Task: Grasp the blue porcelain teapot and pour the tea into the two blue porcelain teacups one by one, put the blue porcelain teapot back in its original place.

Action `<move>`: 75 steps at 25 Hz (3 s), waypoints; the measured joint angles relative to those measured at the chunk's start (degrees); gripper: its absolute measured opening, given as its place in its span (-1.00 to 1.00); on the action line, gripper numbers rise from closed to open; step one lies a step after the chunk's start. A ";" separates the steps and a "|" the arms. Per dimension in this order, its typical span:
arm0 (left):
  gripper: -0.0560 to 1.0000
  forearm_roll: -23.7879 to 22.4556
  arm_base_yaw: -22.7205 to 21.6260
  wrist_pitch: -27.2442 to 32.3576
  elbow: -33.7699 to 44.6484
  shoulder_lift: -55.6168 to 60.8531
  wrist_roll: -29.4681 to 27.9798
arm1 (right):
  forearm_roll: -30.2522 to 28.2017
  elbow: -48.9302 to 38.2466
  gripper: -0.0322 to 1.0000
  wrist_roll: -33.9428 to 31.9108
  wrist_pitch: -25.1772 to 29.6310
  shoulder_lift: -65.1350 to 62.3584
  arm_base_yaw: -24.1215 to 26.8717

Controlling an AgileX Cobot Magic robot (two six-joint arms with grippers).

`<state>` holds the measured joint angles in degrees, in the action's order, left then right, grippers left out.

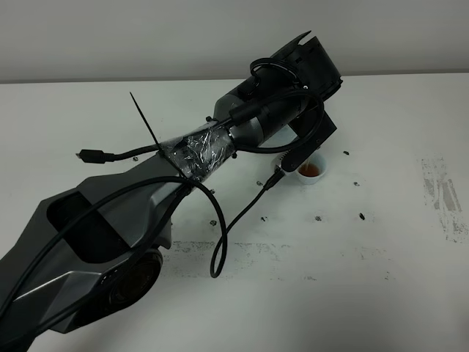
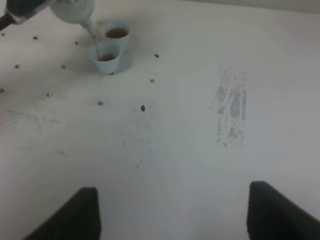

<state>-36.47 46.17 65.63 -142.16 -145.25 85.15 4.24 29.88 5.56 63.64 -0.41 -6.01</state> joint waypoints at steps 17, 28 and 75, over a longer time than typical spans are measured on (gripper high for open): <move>-0.77 -0.21 0.00 0.00 0.00 0.00 1.94 | 0.00 0.00 0.21 0.00 0.00 0.00 0.00; -0.77 -0.21 0.00 0.00 0.00 0.00 3.26 | 0.00 0.00 0.21 0.00 0.00 0.00 0.00; -0.77 8.79 -1.16 1.19 0.00 1.64 -14.39 | 0.00 0.00 0.21 0.00 0.00 0.00 0.00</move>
<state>-27.69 45.00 66.81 -142.16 -143.61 70.76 4.24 29.88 5.56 63.64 -0.41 -6.01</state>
